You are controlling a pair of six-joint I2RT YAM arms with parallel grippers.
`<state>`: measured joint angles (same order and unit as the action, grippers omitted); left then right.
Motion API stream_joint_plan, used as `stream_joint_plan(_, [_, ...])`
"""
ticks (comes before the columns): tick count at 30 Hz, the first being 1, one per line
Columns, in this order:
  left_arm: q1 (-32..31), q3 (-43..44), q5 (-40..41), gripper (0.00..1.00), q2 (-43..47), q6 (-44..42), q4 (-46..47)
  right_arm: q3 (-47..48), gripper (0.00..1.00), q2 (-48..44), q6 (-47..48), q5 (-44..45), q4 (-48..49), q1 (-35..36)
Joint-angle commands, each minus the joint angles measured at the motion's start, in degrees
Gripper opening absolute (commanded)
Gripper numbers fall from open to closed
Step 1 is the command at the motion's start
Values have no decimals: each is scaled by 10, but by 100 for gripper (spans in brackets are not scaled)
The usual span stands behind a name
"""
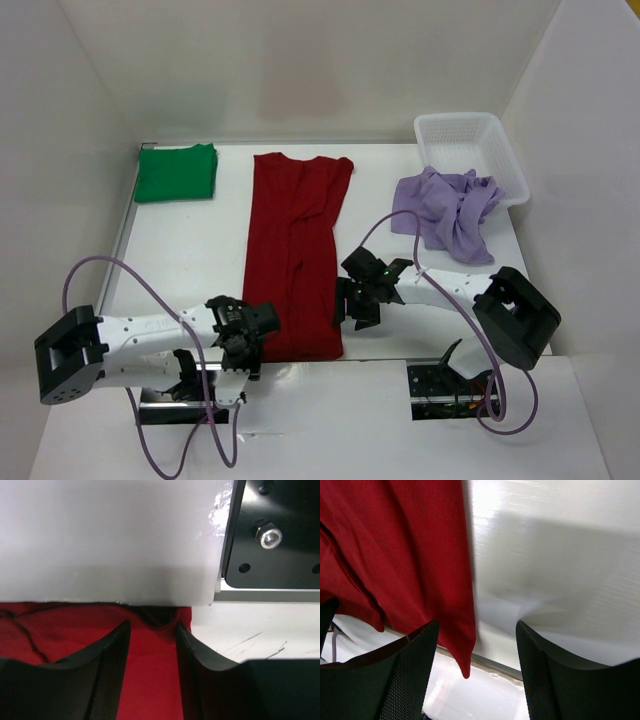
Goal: Fold and stack the t-shirts
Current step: Grab the bottom of the folded rectangular tshirt with both arms
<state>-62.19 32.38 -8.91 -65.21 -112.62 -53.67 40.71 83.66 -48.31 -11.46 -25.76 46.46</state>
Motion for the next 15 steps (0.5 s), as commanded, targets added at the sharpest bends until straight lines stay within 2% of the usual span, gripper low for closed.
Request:
stream_joint_plan(1, [-4,22,-29,47,-30,-32,1,-5,69,5,3,1,23,-3])
stream_joint_plan(2, [-4,22,-34,47,-42,-18,1,-5,69,5,3,1,23,-3])
stream_joint_plan(5, [-4,27,-39,36,-49,-7,6,-11,69,-6,3,1,9,-3])
stream_joint_plan(6, [-4,27,-39,28,-49,1,6,-11,69,-6,3,1,4,-3])
stream_joint_plan(7, [-4,27,-39,9,-49,6,11,-17,69,-13,3,-4,4,-3])
stream_joint_plan(8, [-4,27,-39,5,-49,6,11,-23,69,-22,3,-12,-2,-3])
stream_joint_plan(11, [-4,27,-39,4,-42,27,17,-28,69,-34,3,-17,-17,3])
stream_joint_plan(15, [-4,21,-50,1,-27,48,30,-34,69,-28,-9,-18,-28,50])
